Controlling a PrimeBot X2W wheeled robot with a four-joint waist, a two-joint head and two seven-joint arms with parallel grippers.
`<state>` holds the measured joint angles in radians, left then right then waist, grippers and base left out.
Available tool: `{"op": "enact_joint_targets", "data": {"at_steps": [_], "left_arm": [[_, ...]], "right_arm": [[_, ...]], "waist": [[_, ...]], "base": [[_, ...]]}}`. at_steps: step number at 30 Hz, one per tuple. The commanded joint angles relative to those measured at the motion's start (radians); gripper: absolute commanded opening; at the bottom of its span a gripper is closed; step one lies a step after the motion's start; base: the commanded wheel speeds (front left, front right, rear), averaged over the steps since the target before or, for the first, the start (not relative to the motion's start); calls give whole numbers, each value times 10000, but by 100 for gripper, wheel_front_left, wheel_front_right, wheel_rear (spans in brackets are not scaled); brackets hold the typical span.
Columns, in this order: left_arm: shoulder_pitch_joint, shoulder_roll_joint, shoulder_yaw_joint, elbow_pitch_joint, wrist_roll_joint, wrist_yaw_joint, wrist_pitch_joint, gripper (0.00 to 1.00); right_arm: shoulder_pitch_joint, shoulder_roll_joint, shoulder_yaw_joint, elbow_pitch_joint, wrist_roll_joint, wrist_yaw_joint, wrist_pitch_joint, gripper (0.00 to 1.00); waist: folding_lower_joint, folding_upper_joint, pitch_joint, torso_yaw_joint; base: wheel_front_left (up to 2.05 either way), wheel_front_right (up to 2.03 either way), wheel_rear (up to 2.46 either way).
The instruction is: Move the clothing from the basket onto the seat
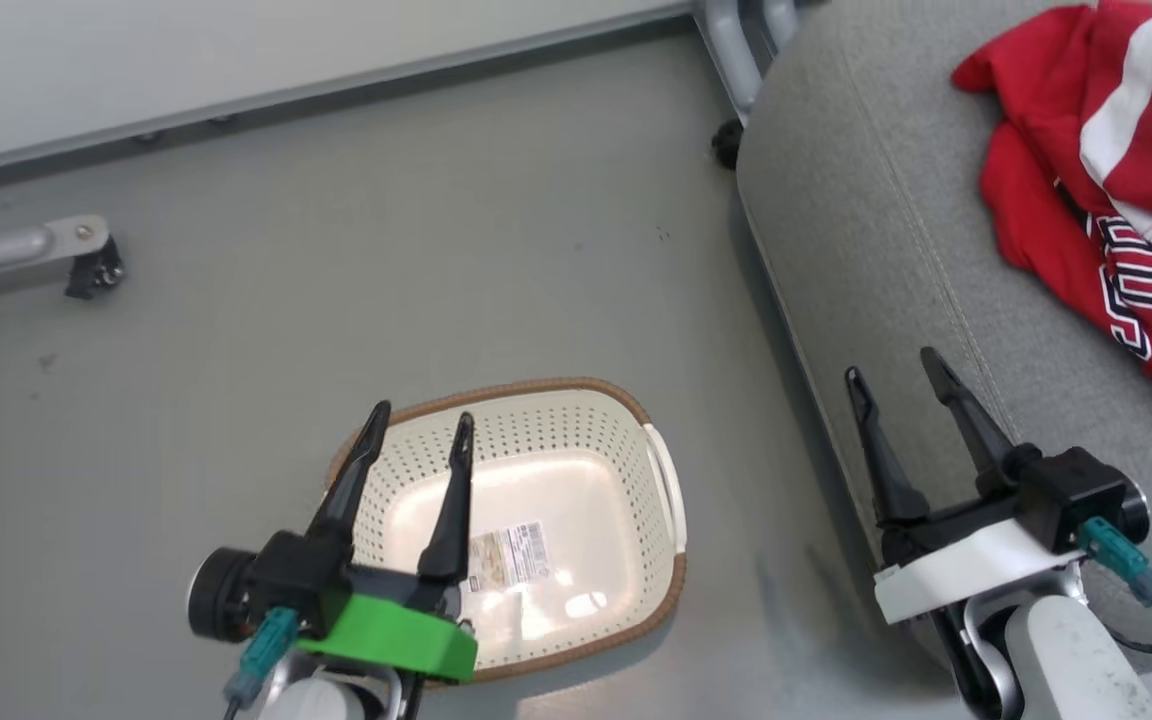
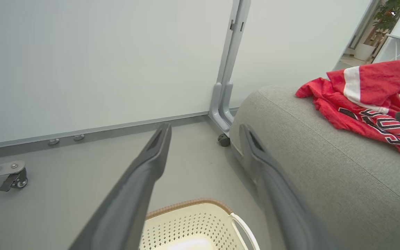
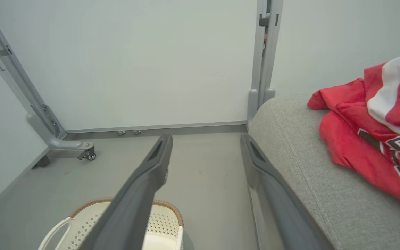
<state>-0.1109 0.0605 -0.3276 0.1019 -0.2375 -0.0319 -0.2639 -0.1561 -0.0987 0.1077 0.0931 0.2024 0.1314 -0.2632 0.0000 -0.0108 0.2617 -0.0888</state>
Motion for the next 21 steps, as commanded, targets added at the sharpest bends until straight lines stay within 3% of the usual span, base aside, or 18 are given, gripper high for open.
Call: {"op": "enact_joint_targets", "data": {"at_steps": [1, 7, 11, 21], "left_arm": [[437, -27, 279, -107, 18, 7, -6, 100], [1593, -69, 1632, -590, 286, 166, -6, 100], [2269, -89, 2368, -1090, 450, 48, -6, 100], [3800, -100, 2787, -2005, 999, -420, -7, 100]], "right_arm": [[315, 15, 69, -76, -4, -14, -25, 100], [928, 164, 191, -271, -161, -14, -25, 100], [1424, 192, 199, -432, -215, -14, -24, 100], [2620, 172, -70, -734, -324, -14, -24, 100]], "waist": [[0, 108, -1350, 1221], [0, 108, -2002, 1560], [0, 108, -2440, 1641], [0, 108, -3285, 1403]], "base": [[0, 0, 0], [0, 0, 0], [0, 0, 0], [0, 0, 0]]}}
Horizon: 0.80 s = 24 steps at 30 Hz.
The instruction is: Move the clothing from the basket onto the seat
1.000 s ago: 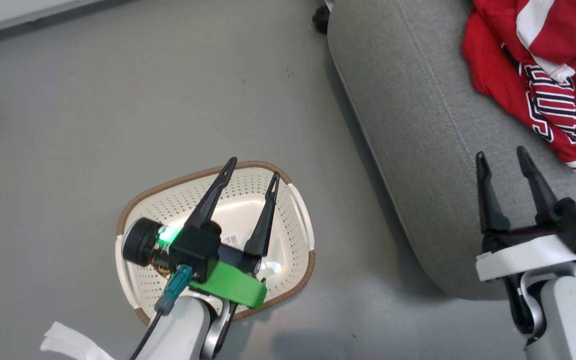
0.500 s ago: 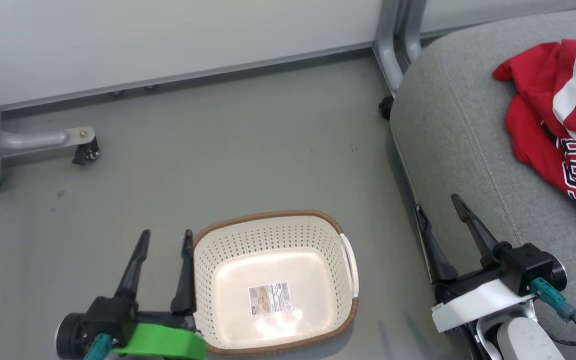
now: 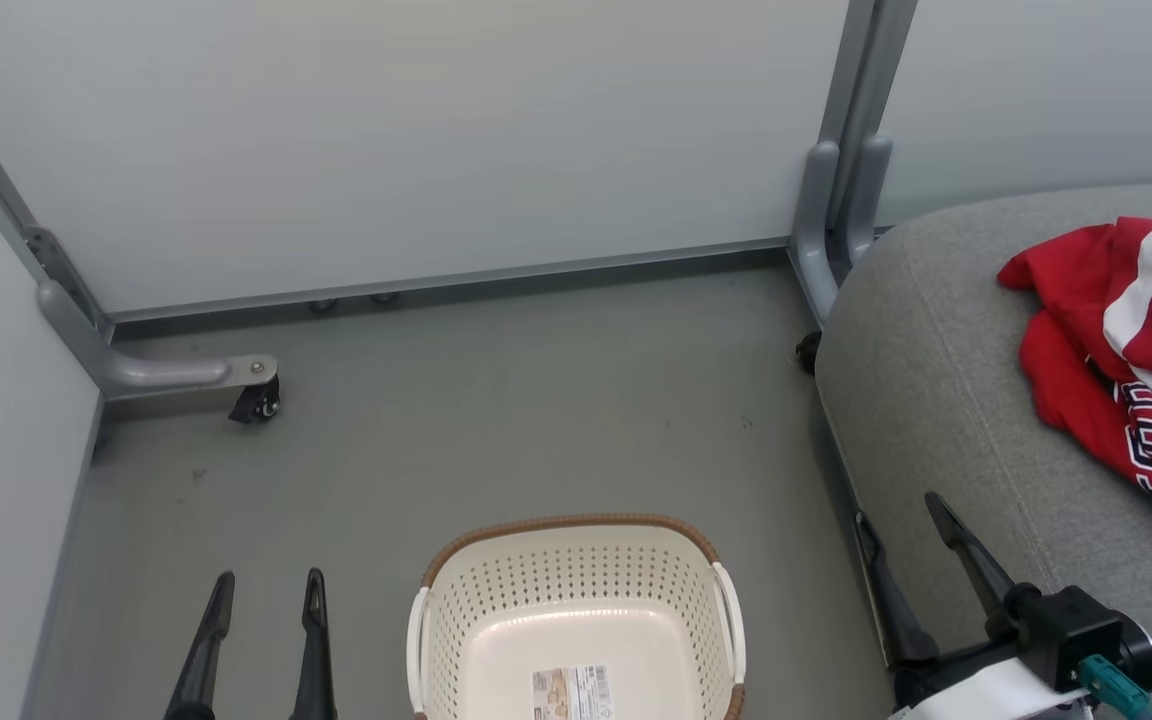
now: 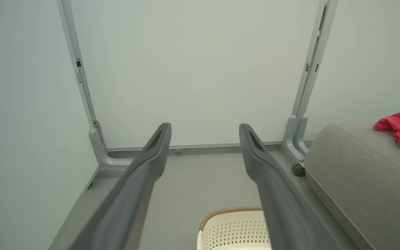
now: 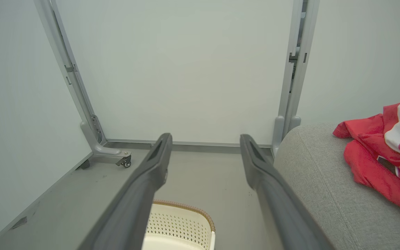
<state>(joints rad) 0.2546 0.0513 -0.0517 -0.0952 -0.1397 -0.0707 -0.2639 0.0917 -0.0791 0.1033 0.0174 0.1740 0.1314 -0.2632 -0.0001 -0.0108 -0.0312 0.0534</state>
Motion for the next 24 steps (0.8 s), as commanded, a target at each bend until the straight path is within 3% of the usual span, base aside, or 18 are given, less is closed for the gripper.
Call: {"op": "enact_joint_targets", "data": {"at_steps": [1, 8, 23, 24], "left_arm": [[289, -7, 32, -43, 45, -63, -7, 100], [1070, -8, 172, 117, 234, -243, -7, 100], [1078, -8, 373, 71, 475, -330, -7, 100], [987, -4, 345, 73, 403, -318, 0, 0]], "right_arm": [[216, -16, -14, 50, -20, -14, -24, 100], [551, 28, 18, 223, -30, -14, -24, 100], [634, 127, 60, 350, 33, -15, -24, 100], [463, 134, 67, 326, 21, 0, 0, 0]], "waist": [[1, 108, -427, -49], [1, 108, -829, -193], [1, 108, -937, -258], [1, 0, -939, -258]], "base": [[0, 0, 0], [0, 0, 0], [0, 0, 0], [0, 0, 0]]}}
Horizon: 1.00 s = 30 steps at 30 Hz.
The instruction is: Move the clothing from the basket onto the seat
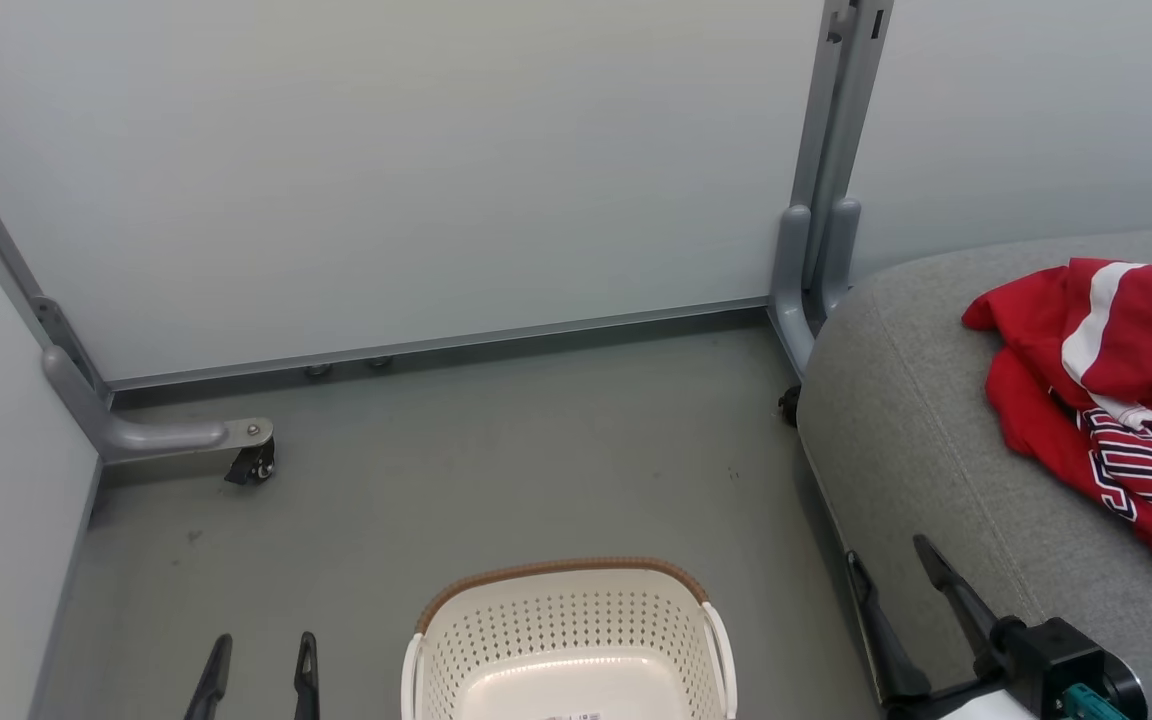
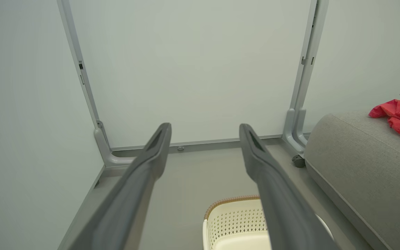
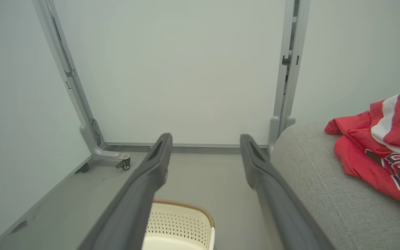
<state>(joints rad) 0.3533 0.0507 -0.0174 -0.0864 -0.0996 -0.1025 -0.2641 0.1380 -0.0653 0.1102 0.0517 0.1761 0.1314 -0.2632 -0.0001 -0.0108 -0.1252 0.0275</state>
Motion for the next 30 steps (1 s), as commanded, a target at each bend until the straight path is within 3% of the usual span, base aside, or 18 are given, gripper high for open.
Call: {"op": "enact_joint_targets", "data": {"at_steps": [1, 6, 30], "left_arm": [[1, 2, -12, 28, -20, -1, 2, 0], [-9, -9, -81, 507, -132, 0, 14, 0], [-1410, 248, 6, 1353, -4885, -89, 873, 0]], "right_arm": [[3, 4, 4, 28, 12, 0, 2, 0], [124, 80, 40, 493, 71, 0, 42, 0], [-669, -75, -420, 894, 4528, -3, 971, 0]], "waist": [[1, 0, 0, 1], [1, 0, 4, -2], [1, 21, 246, -53]], "base": [[0, 0, 0], [0, 0, 0], [0, 0, 0]]}}
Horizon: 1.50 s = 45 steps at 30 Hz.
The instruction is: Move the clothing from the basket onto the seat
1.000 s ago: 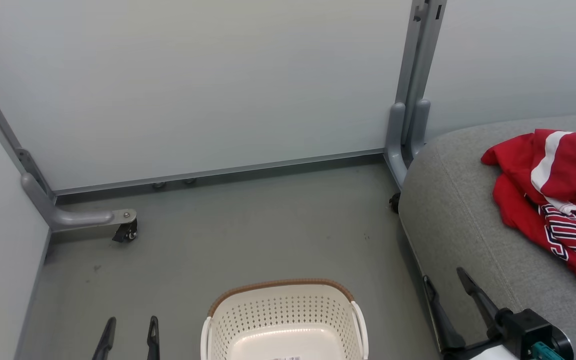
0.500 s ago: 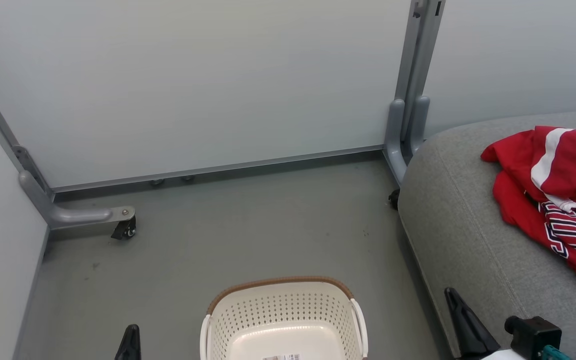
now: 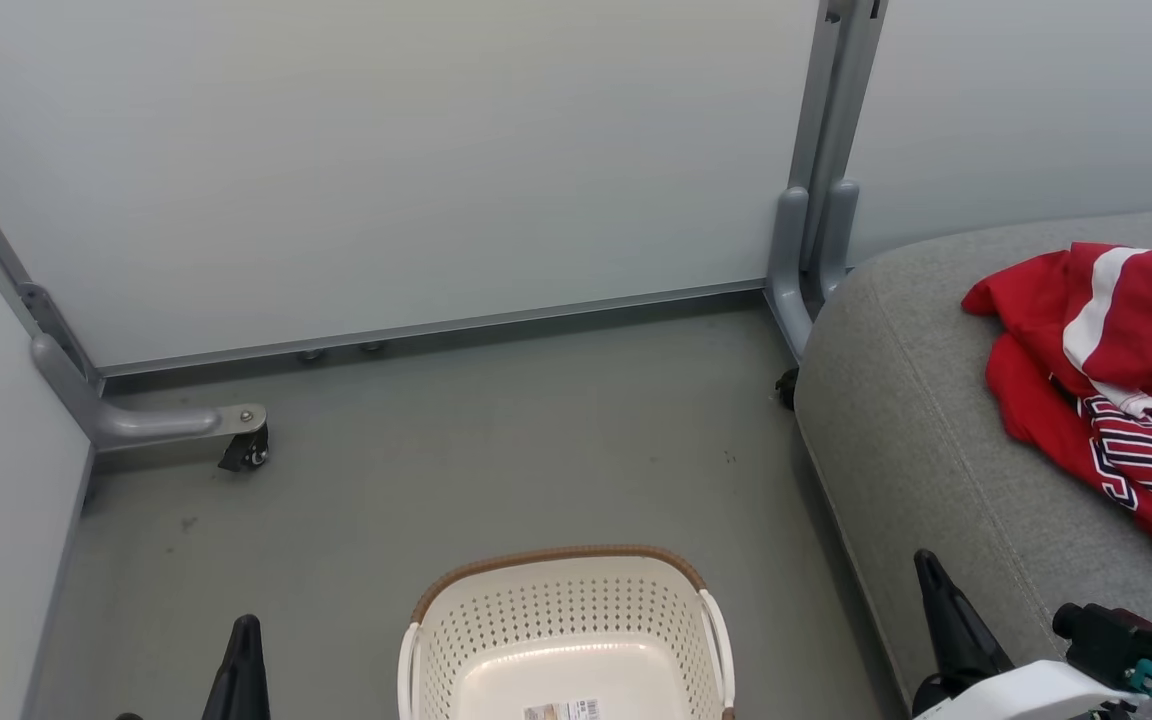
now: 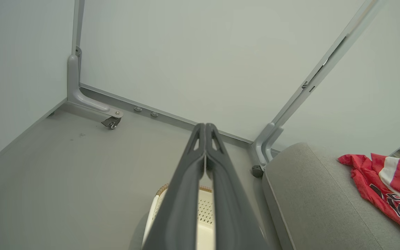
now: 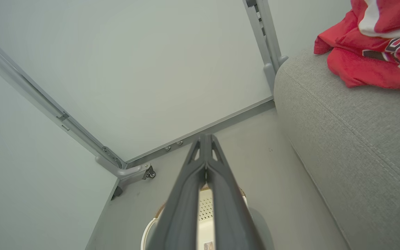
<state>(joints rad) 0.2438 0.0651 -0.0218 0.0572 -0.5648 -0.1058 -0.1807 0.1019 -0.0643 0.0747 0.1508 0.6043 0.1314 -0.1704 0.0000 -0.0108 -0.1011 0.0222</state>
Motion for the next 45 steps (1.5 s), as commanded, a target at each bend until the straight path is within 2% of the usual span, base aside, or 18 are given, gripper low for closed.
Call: {"op": "enact_joint_targets", "data": {"at_steps": [1, 22, 45], "left_arm": [[-371, 112, 56, -48, -420, -61, 71, 0], [-1312, 207, 220, 482, -3541, -120, 738, 0], [-2131, 238, 440, 965, -6194, -175, 1380, 0]], "right_arm": [[-340, -89, -85, -82, 416, -3, 81, 0], [-874, -130, -477, 199, 3350, -4, 772, 0], [-1324, -130, -867, 455, 5871, -7, 1433, 0]], "waist": [[0, 21, 16, -4], [0, 39, 230, -49], [0, 59, 461, -98]], "base": [[0, 0, 0], [0, 0, 0], [0, 0, 0]]}}
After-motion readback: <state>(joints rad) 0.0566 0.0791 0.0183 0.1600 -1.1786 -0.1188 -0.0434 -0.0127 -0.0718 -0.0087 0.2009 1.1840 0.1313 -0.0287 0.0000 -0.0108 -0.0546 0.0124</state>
